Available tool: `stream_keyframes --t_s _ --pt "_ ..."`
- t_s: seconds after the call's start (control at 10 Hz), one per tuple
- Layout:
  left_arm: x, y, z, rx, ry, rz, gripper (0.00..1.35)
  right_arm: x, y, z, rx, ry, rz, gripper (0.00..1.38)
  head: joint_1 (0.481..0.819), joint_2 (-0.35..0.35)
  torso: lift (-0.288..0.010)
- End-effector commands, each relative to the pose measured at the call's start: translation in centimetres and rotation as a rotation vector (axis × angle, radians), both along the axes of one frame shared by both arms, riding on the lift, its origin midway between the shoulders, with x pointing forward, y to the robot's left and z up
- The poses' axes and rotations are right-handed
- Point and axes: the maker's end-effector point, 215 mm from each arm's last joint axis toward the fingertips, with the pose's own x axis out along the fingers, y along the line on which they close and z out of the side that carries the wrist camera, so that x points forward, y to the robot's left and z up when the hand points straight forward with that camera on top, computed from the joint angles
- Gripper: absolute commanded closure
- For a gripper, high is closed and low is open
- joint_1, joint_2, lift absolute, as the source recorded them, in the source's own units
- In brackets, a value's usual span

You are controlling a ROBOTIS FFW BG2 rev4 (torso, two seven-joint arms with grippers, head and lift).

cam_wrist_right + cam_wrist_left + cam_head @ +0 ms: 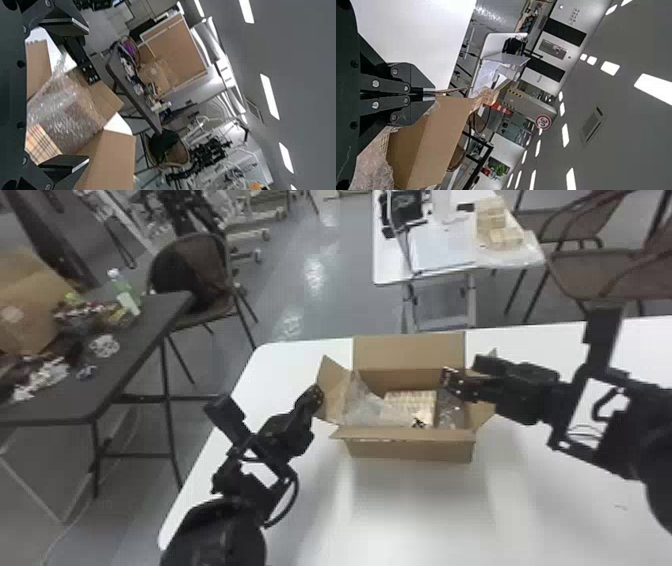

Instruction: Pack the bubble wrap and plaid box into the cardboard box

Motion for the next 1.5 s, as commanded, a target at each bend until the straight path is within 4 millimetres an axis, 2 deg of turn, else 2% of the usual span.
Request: stream_keyframes --t_s 0.0,0.1,0.2,0.3,0.4,0.5,0.6,0.8,1.0,1.2,1.3,1.4 --pt "0.0 0.2 0.0 -0.001 -0.001 0.004 1.21 1.7 -7.0 0.2 -0.099 -0.094 -0.188 0.14 0.679 0.336 -0.122" --pt "-0.1 0.3 0.0 -0.001 -0.003 0.008 1.21 1.7 -12.4 -0.6 -0.182 -0.143 -0.317 0.14 0.678 0.293 -0.122" --pt "-0.3 0.6 -0.1 -0.004 -0.003 0.016 1.21 0.8 -17.8 -2.1 -0.221 -0.175 -0.429 0.14 0.679 0.270 -0.122" --pt "-0.6 1.2 -0.3 -0.008 -0.003 0.032 1.21 -1.1 -23.4 -4.8 -0.254 -0.161 -0.532 0.14 0.691 0.217 -0.122" --pt "-1.1 2.0 -0.5 -0.007 -0.004 0.051 1.21 -3.3 -28.0 -7.3 -0.309 -0.149 -0.614 0.14 0.695 0.159 -0.122" --pt "-1.5 2.8 -0.7 -0.008 -0.002 0.071 1.21 -5.1 -31.3 -8.8 -0.344 -0.152 -0.672 0.14 0.695 0.111 -0.122" --pt "-2.1 3.7 -0.9 -0.004 0.002 0.101 1.21 -6.7 -33.4 -9.6 -0.338 -0.157 -0.713 0.14 0.695 0.090 -0.122" --pt "-3.5 6.4 -1.5 -0.001 -0.002 0.218 1.21 -8.9 -35.4 -10.6 -0.325 -0.191 -0.744 0.14 0.695 0.050 -0.122" --pt "-5.1 11.2 -1.7 0.055 -0.001 0.371 1.21 -9.2 -35.8 -11.3 -0.315 -0.173 -0.750 0.14 0.695 0.061 -0.122" --pt "-7.1 17.5 0.1 0.157 -0.026 0.573 1.21 -8.8 -35.5 -11.0 -0.302 -0.180 -0.737 0.14 0.695 0.124 -0.122" --pt "-8.0 19.8 1.2 0.204 -0.042 0.656 1.21 -8.5 -35.3 -10.9 -0.296 -0.181 -0.729 0.14 0.695 0.169 -0.122" --pt "-9.0 21.4 1.4 0.213 -0.043 0.732 1.21 -8.4 -35.2 -10.9 -0.293 -0.180 -0.725 0.14 0.695 0.191 -0.122"
